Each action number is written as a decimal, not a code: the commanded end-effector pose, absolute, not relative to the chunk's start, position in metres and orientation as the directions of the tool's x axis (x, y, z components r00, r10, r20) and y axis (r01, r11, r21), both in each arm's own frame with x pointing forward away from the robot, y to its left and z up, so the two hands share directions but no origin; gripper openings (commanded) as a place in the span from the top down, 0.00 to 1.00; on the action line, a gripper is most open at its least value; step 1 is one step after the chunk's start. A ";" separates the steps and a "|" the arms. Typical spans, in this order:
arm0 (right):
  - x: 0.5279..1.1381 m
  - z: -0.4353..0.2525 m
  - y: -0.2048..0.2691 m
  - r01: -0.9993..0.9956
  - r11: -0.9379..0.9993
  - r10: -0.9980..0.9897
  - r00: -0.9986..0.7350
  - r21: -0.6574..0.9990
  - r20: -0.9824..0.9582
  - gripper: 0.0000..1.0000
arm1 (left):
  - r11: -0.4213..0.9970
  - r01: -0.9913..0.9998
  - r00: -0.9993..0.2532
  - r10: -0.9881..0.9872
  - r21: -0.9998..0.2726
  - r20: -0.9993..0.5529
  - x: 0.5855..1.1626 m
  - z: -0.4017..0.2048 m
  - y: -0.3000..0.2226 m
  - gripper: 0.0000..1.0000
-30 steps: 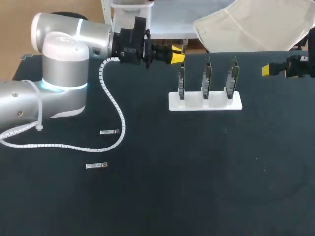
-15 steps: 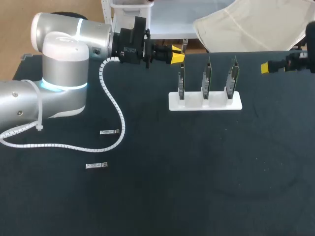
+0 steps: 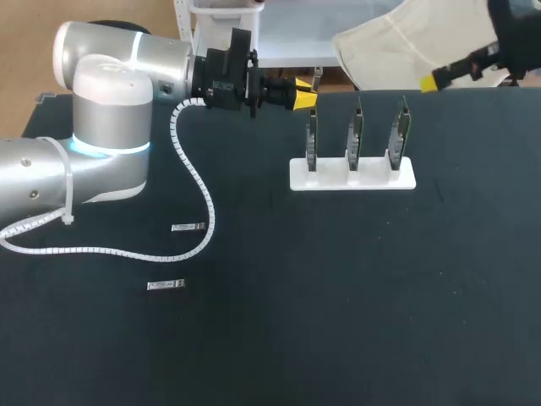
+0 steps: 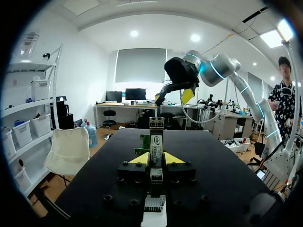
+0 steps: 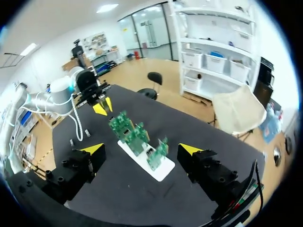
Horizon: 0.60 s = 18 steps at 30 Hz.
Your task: Pick up the optical module with the left hand, and insert it into the network port with the right hand.
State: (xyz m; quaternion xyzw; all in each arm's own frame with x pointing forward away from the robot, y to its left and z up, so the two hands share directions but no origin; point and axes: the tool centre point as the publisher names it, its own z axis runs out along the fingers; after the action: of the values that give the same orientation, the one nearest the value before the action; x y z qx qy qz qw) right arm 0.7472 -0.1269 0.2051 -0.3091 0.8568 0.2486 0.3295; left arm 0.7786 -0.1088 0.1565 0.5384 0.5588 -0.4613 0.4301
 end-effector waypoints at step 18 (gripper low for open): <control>0.762 0.202 -0.114 -0.726 0.625 -0.347 -0.586 0.286 -0.732 0.00 | -0.007 0.999 -0.050 0.203 -0.052 -0.978 0.780 0.156 -0.109 1.00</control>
State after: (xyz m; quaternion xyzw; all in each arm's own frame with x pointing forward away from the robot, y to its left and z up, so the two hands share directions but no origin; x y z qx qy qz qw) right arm 0.7623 -0.1139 0.2029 -0.3181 0.8421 0.2916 0.3235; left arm 0.7786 -0.1088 0.1565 0.5384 0.5588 -0.4614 0.4300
